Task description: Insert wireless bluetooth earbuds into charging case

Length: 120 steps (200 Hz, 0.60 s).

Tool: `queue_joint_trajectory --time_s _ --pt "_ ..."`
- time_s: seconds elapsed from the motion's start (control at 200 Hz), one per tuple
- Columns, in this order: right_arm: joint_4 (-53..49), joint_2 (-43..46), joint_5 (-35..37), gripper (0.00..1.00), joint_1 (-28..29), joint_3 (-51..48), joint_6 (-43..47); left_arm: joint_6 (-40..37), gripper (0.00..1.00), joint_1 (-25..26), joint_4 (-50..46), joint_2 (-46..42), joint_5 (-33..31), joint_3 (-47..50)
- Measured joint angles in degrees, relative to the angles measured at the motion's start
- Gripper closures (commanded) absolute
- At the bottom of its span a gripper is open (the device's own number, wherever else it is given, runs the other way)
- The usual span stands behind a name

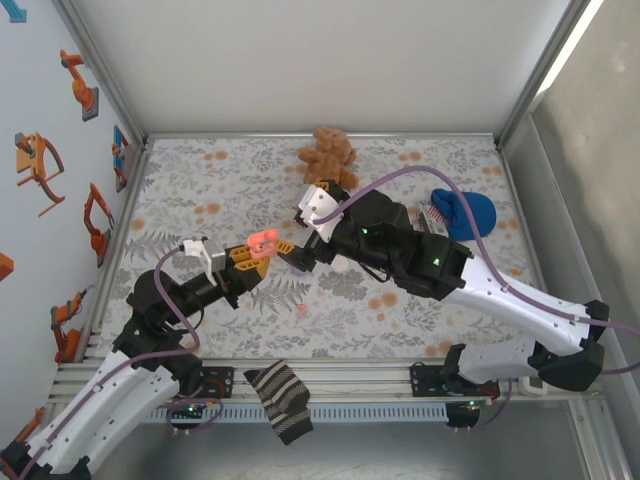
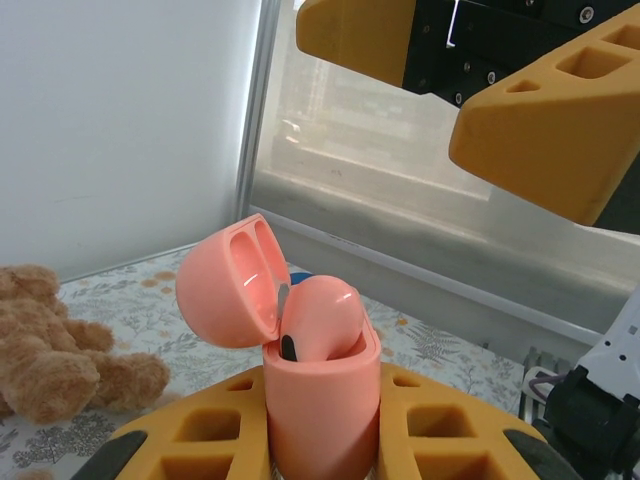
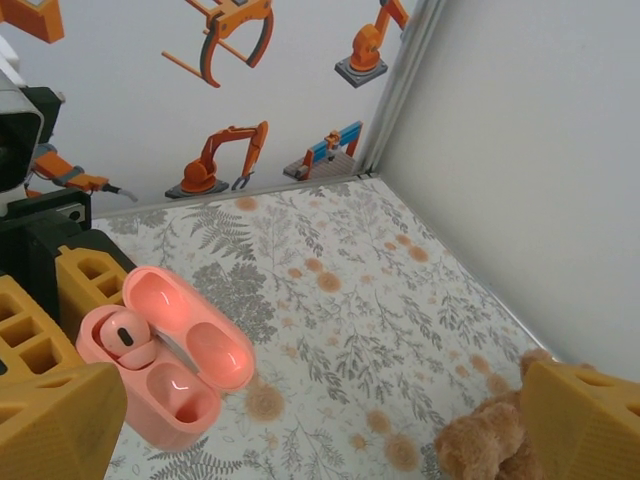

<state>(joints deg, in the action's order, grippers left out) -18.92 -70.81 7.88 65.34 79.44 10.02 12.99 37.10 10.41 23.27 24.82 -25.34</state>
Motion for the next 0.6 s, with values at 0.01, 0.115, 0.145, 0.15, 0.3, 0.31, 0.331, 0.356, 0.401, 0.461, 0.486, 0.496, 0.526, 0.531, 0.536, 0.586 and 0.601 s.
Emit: queue_joint_trajectory --time_s 0.01,0.115,0.145,0.15,0.3,0.31,0.331,0.356,0.401,0.461,0.486,0.496,0.526,0.531,0.536,0.586,0.601 --pt "0.0 0.0 0.3 0.00 0.0 -0.1 -0.1 0.0 1.00 0.0 -0.1 0.0 0.0 0.0" --pt "0.4 0.5 2.5 0.00 -0.1 -1.1 -1.1 -0.2 1.00 0.0 -1.0 -0.3 -0.3 0.0" --pt "0.4 0.7 3.2 0.00 -0.1 -1.5 -1.4 -0.3 1.00 0.0 -1.3 -0.3 -0.4 0.0" --pt "0.4 0.8 3.3 0.00 -0.1 -1.6 -1.5 -0.3 1.00 0.0 -1.3 -0.3 -0.4 0.0" --pt "0.4 1.8 6.5 0.00 -1.1 -3.6 -3.8 -0.8 1.00 0.0 -2.2 -0.3 -0.9 0.0" --pt "0.4 1.9 6.8 0.00 -1.3 -3.7 -4.1 -0.8 1.00 0.0 -2.2 -0.3 -0.9 0.0" --pt "0.4 2.1 7.1 0.01 -1.5 -4.0 -4.4 -0.9 1.00 0.0 -2.3 -0.3 -0.9 0.0" --pt "0.4 2.3 7.4 0.00 -1.8 -4.3 -5.0 -0.9 1.00 0.0 -2.4 -0.3 -0.9 0.0" --pt "0.3 2.8 8.0 0.01 -2.6 -4.8 -6.2 -1.0 1.00 0.0 -2.6 -0.3 -0.8 0.0" --pt "-0.2 3.1 8.3 0.00 -4.2 -5.1 -8.3 -1.2 1.00 0.0 -3.0 -0.3 -0.8 0.0" --pt "-0.6 3.3 8.3 0.00 -5.0 -5.2 -9.4 -1.3 1.00 0.0 -3.4 -0.3 -0.8 -0.1" --pt "-0.7 3.3 8.4 0.00 -5.3 -5.3 -9.8 -1.3 1.00 0.0 -3.5 -0.3 -0.8 -0.1" --pt "-1.2 3.5 8.3 0.01 -6.3 -5.4 -11.1 -1.5 1.00 0.0 -4.1 -0.3 -0.8 -0.2" --pt "-1.3 3.5 8.3 0.00 -6.6 -5.5 -11.4 -1.5 1.00 0.0 -4.1 -0.3 -0.8 -0.2" --pt "-1.4 3.6 8.3 0.00 -6.7 -5.5 -11.6 -1.5 1.00 0.0 -4.2 -0.3 -0.8 -0.2" --pt "-1.8 3.9 8.3 0.00 -8.3 -6.2 -13.6 -1.7 1.00 0.0 -4.9 -0.3 -0.8 -0.3" --pt "-2.0 4.1 8.3 0.00 -8.7 -6.4 -14.2 -1.7 1.00 0.0 -5.1 -0.3 -0.8 -0.4"
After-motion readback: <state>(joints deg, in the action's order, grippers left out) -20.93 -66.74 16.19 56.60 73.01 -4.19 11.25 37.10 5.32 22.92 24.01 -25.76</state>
